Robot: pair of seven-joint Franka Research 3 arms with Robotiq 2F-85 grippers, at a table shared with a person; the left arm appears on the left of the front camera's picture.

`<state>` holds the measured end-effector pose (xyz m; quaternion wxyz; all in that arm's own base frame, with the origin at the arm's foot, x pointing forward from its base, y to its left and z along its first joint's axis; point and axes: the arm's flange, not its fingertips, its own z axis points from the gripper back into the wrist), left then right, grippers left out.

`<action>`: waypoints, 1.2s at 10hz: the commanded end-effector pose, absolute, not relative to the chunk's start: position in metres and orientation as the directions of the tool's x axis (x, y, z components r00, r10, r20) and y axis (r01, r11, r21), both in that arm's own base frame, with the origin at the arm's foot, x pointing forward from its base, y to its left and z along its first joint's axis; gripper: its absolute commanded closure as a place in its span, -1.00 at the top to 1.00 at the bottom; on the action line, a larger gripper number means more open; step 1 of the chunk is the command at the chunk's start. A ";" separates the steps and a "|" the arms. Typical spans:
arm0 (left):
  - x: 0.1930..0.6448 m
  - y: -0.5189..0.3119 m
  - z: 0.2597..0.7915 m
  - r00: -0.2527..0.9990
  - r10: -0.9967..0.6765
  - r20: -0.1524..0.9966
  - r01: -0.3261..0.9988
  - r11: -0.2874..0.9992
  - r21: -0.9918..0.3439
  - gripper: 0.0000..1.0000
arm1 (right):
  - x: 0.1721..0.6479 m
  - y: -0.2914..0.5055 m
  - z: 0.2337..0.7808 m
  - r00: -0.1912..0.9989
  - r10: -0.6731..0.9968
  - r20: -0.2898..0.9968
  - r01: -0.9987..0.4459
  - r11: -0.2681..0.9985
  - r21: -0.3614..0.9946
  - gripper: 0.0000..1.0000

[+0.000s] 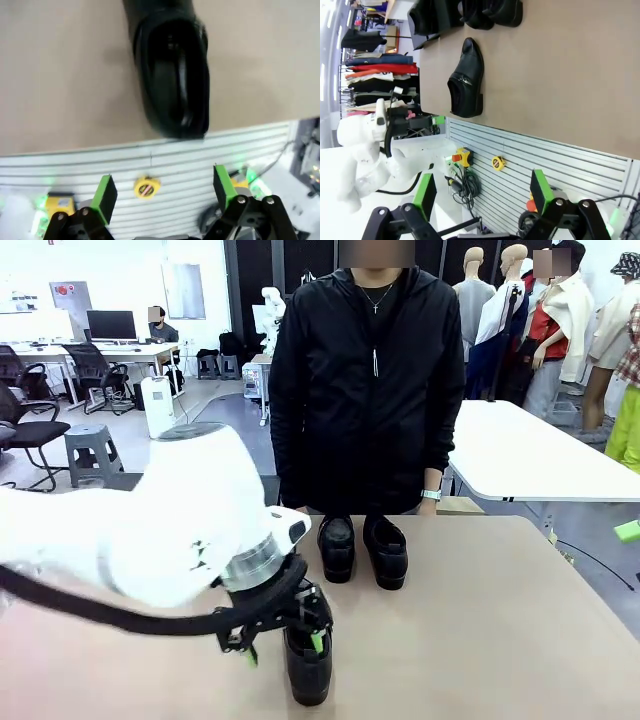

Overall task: Organize the shoes by placing them on the stand.
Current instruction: Place the Shoe from the middle of the table onto the Shoes Stand.

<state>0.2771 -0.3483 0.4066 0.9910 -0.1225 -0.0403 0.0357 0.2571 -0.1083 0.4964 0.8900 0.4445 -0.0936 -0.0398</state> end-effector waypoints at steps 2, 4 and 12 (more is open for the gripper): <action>0.313 -0.362 0.406 0.977 0.147 0.158 -0.120 0.978 -0.170 1.00 | 0.255 -0.111 0.497 0.980 -0.138 0.144 -0.031 0.605 0.795 1.00; 0.317 -0.359 0.403 0.980 0.135 0.147 -0.119 0.986 -0.113 1.00 | 0.255 -0.111 0.497 0.980 -0.138 0.144 -0.031 0.605 0.795 1.00; 0.335 -0.361 0.358 0.967 0.072 0.243 -0.058 0.996 -0.065 0.58 | 0.255 -0.111 0.497 0.980 -0.138 0.144 -0.031 0.605 0.795 1.00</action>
